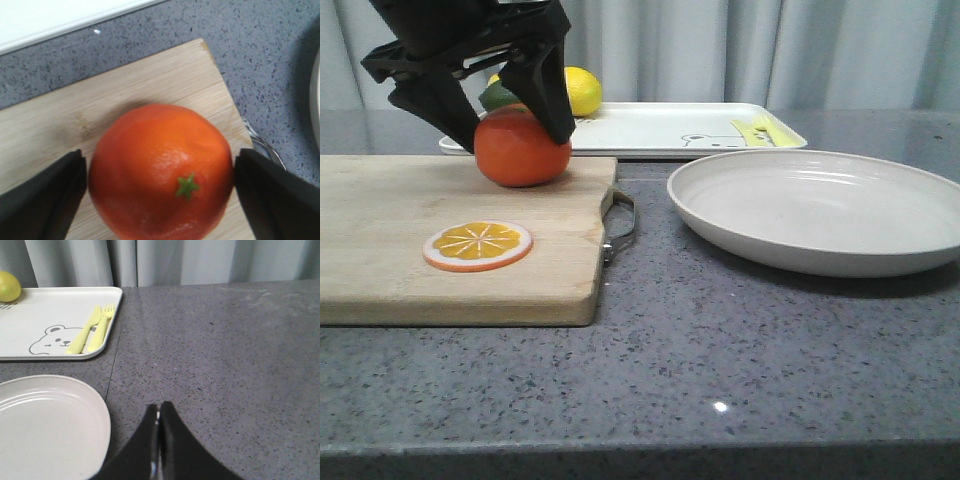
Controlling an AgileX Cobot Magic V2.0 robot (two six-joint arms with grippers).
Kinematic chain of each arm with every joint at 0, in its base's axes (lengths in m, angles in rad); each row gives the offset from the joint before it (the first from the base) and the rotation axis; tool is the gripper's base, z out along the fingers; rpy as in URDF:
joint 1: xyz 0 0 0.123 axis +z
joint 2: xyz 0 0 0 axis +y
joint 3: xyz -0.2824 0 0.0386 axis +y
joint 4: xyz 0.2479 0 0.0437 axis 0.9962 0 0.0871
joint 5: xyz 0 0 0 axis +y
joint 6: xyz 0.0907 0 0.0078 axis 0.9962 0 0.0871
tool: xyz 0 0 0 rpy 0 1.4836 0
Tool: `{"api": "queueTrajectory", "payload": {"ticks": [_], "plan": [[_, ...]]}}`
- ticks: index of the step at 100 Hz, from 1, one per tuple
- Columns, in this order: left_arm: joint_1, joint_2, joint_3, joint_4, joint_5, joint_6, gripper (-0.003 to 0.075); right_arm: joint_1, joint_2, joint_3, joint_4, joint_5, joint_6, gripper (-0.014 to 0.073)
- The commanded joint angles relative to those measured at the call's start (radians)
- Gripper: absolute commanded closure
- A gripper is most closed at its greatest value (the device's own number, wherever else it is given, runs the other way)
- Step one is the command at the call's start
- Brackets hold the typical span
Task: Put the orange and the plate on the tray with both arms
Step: 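Reach the left gripper down and grasp the large orange on the board, then lift the orange with the left gripper and carry it over the white plate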
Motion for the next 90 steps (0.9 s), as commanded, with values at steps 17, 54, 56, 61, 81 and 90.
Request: {"api": "queueTrajectory", "payload": {"ticks": [17, 54, 56, 61, 81, 90], "plan": [[-0.007, -0.041, -0.043, -0.042, -0.023, -0.01, 0.04, -0.006, 0.007, -0.035, -0.015, -0.073, -0.007, 0.0652], [-0.122, -0.034, -0.165, -0.085, -0.034, 0.034, 0.0462, -0.006, 0.007, -0.035, -0.015, -0.073, -0.007, 0.0652], [-0.138, -0.029, -0.171, -0.085, -0.036, 0.034, 0.0462, -0.006, 0.007, -0.035, -0.015, -0.073, -0.007, 0.0652], [-0.174, -0.014, -0.188, -0.085, -0.036, 0.034, 0.0462, -0.006, 0.007, -0.035, -0.015, -0.073, -0.007, 0.0652], [-0.314, 0.078, -0.28, -0.085, -0.036, 0.034, 0.0462, -0.006, 0.007, -0.035, -0.015, -0.073, -0.007, 0.0652], [-0.358, 0.128, -0.319, -0.085, -0.04, 0.034, 0.0462, -0.006, 0.007, -0.035, -0.015, -0.073, -0.007, 0.0652]]}}
